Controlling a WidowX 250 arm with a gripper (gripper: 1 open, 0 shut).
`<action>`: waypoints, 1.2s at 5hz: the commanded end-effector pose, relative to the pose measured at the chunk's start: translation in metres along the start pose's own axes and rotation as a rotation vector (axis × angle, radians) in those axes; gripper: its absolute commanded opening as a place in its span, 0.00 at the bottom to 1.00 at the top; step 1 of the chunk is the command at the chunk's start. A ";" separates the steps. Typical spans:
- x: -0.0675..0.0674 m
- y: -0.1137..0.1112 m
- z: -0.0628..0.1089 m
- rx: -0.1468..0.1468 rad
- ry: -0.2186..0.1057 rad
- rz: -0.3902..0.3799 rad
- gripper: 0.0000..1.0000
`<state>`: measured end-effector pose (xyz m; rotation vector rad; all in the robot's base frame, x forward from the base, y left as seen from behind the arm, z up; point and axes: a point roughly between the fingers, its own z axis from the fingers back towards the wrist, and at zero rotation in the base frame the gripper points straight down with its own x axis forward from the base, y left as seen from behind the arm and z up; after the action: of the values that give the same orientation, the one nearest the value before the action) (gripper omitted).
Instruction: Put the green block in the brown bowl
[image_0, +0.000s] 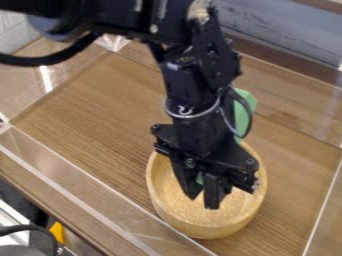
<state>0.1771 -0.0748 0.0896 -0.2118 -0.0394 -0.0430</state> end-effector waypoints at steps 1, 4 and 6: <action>0.003 0.011 -0.006 0.008 -0.048 0.044 0.00; 0.009 0.024 -0.028 0.043 -0.111 0.073 0.00; 0.008 0.030 -0.024 0.031 -0.092 0.177 1.00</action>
<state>0.1809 -0.0512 0.0540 -0.1806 -0.0844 0.1376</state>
